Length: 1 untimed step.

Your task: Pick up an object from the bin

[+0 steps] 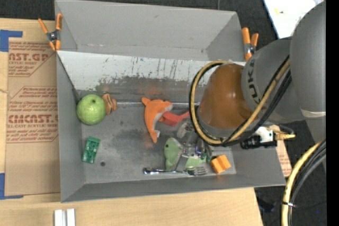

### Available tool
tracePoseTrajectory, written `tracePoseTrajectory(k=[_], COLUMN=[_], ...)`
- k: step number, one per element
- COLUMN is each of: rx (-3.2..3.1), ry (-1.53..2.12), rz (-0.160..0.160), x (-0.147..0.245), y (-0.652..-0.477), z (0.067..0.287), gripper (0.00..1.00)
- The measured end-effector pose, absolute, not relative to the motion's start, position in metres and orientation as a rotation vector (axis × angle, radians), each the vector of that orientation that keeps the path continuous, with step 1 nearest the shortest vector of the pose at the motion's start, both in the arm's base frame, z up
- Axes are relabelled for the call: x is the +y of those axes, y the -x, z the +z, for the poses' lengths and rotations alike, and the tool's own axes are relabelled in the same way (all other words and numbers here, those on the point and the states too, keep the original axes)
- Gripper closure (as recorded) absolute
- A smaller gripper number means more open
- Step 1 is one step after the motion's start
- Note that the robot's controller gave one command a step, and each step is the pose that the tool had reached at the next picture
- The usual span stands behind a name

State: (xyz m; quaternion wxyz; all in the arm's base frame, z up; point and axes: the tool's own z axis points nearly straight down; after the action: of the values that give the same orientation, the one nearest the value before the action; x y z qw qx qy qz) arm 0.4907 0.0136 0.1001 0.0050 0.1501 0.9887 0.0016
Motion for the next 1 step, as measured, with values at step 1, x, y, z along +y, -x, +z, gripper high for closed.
tracePoseTrajectory(k=[1], rx=[3.08], ry=[-0.565], rz=[0.0], x=[0.0158], y=[-0.4946], z=[0.0774], gripper=[0.0])
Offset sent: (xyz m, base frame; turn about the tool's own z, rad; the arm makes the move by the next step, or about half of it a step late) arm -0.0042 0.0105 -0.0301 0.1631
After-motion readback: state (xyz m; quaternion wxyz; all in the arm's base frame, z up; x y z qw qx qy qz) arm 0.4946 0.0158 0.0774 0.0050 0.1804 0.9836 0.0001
